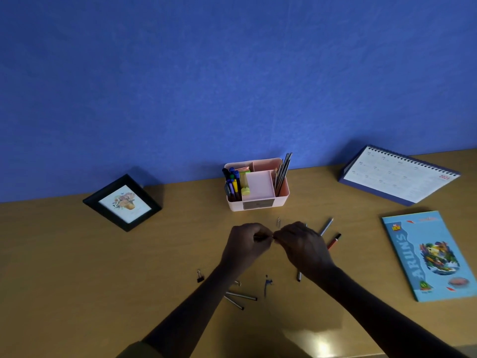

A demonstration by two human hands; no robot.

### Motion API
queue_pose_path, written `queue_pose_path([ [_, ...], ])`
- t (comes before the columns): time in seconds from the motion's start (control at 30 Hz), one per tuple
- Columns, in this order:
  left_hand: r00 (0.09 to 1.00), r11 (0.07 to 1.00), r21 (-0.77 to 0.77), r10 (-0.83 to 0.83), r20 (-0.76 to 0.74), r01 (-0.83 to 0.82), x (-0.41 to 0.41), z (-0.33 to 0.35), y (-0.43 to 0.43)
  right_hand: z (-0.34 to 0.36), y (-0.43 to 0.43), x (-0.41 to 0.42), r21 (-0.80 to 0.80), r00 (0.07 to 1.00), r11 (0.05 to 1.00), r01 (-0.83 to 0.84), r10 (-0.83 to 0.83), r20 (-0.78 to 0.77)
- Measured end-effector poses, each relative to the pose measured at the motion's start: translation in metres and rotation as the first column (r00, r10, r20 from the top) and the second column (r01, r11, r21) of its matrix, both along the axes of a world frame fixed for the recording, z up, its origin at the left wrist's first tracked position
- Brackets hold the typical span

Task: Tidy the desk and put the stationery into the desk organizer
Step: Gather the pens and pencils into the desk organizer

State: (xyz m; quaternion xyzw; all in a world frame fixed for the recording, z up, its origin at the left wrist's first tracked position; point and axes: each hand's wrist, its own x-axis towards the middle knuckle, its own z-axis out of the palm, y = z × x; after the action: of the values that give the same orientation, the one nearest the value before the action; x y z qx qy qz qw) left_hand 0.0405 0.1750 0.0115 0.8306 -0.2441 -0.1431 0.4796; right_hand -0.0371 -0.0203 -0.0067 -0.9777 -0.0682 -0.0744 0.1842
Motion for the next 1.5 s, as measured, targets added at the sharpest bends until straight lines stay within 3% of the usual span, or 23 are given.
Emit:
queue_pose_path([
  [0.27,0.980,0.978,-0.111,0.166,-0.112,-0.178,0.003,0.000,-0.013,0.007,0.006,0.002,0.262,0.984,0.956,0.132,-0.096,-0.148],
  [0.4,0.985,0.980,-0.101,0.172,-0.002,-0.171,0.006,0.002,-0.020,0.026,0.005,0.012,0.429,0.985,0.887,0.172,-0.152,-0.081],
  [0.57,0.982,0.996,-0.005,0.093,0.165,-0.093,0.011,0.002,-0.029,0.045,0.007,0.031,0.520,0.958,0.811,0.266,-0.280,-0.053],
  [0.67,0.970,0.993,0.033,0.102,0.221,-0.112,0.012,0.003,-0.033,0.050,0.005,0.042,0.529,0.966,0.813,0.244,-0.251,-0.060],
  [0.77,0.972,0.988,0.009,0.147,0.183,-0.151,0.015,0.005,-0.030,0.060,-0.004,0.053,0.540,0.962,0.798,0.267,-0.253,-0.102],
  [1.03,0.951,0.950,0.060,0.305,0.042,-0.307,0.006,-0.018,0.017,0.083,-0.058,0.112,0.571,0.884,0.724,0.386,-0.467,-0.006],
  [1.2,0.916,0.912,0.119,0.399,-0.039,-0.392,-0.010,-0.027,0.046,0.062,-0.064,0.137,0.491,0.874,0.761,0.425,-0.486,-0.005],
  [1.5,0.881,0.871,0.195,0.469,-0.056,-0.451,-0.022,-0.042,0.083,0.013,-0.046,0.147,0.309,0.892,0.841,0.444,-0.448,-0.063],
])
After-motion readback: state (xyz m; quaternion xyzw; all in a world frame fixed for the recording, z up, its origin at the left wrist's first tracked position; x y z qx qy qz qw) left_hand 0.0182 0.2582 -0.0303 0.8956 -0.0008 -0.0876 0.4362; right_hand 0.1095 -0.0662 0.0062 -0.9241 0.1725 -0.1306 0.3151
